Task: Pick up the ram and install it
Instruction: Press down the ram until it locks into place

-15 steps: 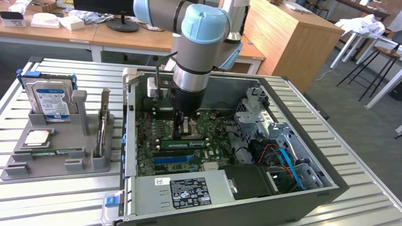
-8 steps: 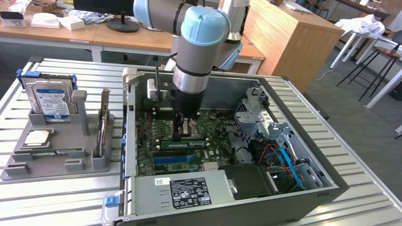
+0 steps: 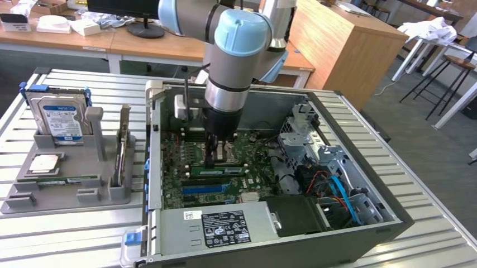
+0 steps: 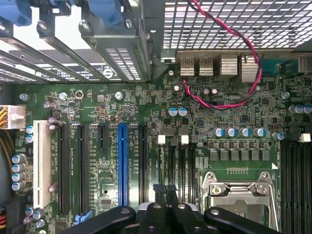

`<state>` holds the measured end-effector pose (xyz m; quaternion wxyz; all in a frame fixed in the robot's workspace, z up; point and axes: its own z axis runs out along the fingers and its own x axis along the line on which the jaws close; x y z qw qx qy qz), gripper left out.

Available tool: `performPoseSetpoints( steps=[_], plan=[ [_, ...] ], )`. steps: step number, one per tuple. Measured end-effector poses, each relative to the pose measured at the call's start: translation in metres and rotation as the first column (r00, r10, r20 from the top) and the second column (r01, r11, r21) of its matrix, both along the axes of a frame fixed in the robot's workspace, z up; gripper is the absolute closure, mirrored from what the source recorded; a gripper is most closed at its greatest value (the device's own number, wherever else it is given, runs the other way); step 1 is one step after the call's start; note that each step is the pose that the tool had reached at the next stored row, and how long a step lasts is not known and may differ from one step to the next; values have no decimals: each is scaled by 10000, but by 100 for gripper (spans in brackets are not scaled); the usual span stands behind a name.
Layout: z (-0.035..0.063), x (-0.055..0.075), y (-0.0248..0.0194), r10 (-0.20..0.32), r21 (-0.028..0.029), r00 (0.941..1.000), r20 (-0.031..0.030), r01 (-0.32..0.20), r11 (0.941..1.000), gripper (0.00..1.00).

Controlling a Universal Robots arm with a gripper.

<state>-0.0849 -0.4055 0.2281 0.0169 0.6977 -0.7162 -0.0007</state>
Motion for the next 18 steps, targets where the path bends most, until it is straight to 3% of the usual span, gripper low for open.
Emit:
performPoseSetpoints(
  steps=[18],
  plan=[
    [-38,0,0,0,-1,10000,-1,0,10000,90]
  ],
)
